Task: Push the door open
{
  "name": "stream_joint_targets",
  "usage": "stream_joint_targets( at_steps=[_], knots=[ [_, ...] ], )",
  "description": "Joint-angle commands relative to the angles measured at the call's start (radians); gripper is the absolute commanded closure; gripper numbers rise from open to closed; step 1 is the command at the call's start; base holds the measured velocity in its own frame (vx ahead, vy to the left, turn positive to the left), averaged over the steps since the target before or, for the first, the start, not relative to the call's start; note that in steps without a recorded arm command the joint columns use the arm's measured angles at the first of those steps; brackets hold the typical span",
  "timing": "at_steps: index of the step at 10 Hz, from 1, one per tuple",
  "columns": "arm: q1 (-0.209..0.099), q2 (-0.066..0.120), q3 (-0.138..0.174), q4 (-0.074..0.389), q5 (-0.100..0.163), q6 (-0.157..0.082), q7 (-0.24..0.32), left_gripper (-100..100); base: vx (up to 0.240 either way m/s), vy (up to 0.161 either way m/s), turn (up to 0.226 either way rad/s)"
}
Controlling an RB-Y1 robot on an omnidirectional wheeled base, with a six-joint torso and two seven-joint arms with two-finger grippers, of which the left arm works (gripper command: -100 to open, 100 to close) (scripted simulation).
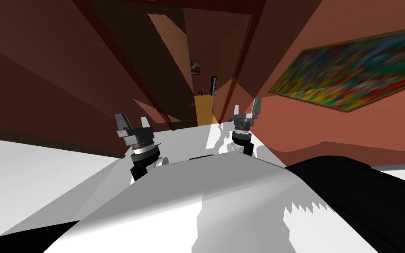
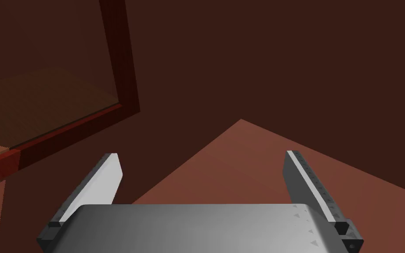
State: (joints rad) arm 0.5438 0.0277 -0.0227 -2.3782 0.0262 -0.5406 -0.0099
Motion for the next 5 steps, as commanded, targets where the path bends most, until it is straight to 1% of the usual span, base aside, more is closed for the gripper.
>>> stream_joint_targets(
  at_steps=[1,3,4,5],
  knots=[
    [-0.005,0.004,0.010,0.016,-0.010,-0.006,-0.031,-100,0.124,0.011,-0.011],
    [-0.009,0.008,0.019,0.031,-0.021,-0.011,-0.061,-100,0.109,-0.026,-0.010],
    [-0.014,0.011,0.029,0.048,-0.032,-0.017,-0.092,-100,0.099,-0.031,-0.012],
    [-0.016,0.013,0.034,0.056,-0.037,-0.019,-0.107,-100,0.105,-0.035,-0.011]
  ],
)
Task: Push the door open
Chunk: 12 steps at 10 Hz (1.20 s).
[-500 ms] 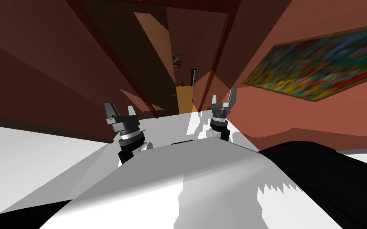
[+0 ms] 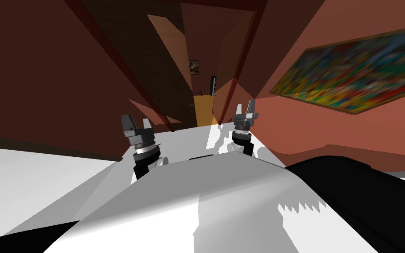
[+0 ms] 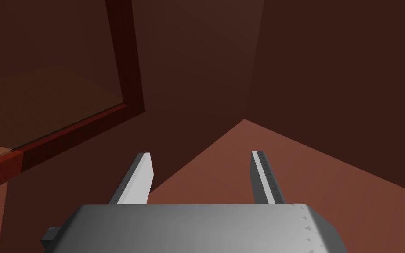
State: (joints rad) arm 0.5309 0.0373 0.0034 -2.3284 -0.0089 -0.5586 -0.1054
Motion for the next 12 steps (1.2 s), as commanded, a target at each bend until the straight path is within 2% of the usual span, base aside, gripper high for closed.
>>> stream_joint_targets(
  at_steps=[1,12],
  knots=[
    [-0.005,0.005,0.013,0.015,-0.007,-0.004,-0.028,-100,0.098,-0.027,-0.006],
    [-0.049,0.029,0.106,0.166,-0.107,-0.057,-0.306,-100,0.100,-0.025,-0.014]
  ],
)
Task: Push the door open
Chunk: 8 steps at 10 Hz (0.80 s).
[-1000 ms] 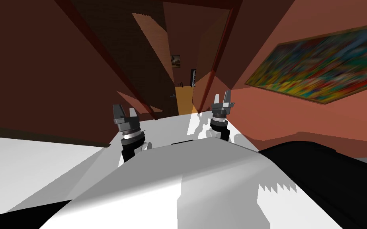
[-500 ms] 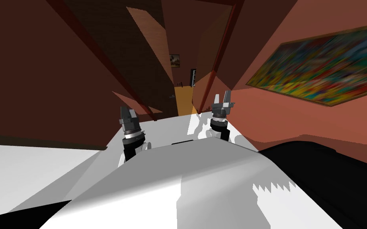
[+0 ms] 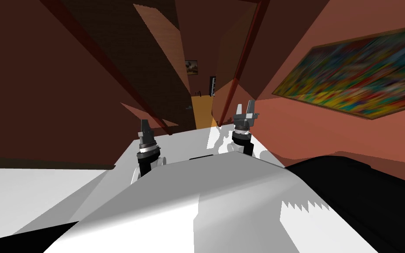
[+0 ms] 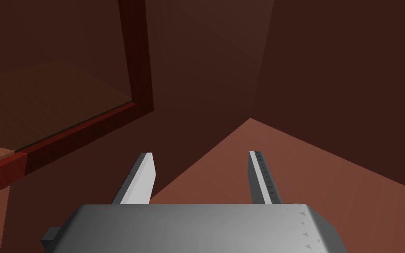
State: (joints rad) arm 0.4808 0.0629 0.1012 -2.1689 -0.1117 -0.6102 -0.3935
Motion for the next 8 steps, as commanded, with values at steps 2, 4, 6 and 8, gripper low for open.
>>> stream_joint_targets(
  at_steps=[2,4,6,8],
  knots=[
    [-0.007,0.007,0.028,0.037,-0.025,-0.016,-0.073,-100,0.099,-0.031,-0.015],
    [-0.017,0.010,0.049,0.072,-0.047,-0.028,-0.133,-100,0.105,-0.035,-0.017],
    [-0.027,0.014,0.070,0.106,-0.070,-0.040,-0.191,-100,0.102,-0.026,-0.016],
    [-0.037,0.017,0.092,0.142,-0.093,-0.052,-0.248,-100,0.102,-0.032,-0.017]
  ],
)
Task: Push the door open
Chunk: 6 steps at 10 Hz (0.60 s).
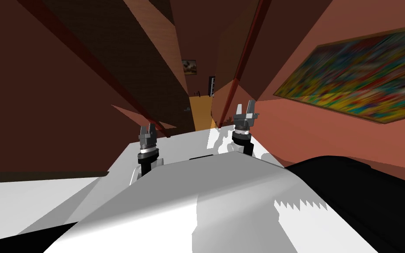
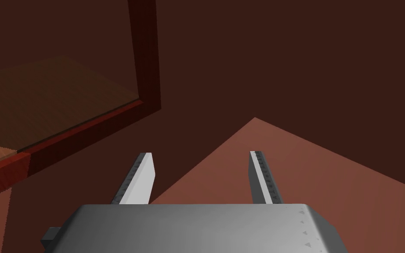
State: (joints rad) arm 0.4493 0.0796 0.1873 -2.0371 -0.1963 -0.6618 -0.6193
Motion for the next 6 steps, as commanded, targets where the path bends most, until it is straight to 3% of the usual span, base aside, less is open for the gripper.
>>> stream_joint_targets(
  at_steps=[1,6],
  knots=[
    [-0.006,0.000,0.006,0.010,-0.009,0.000,-0.030,-100,0.057,-0.022,-0.002],
    [-0.027,0.004,0.052,0.086,-0.059,-0.027,-0.158,-100,0.066,-0.024,-0.014]
  ],
)
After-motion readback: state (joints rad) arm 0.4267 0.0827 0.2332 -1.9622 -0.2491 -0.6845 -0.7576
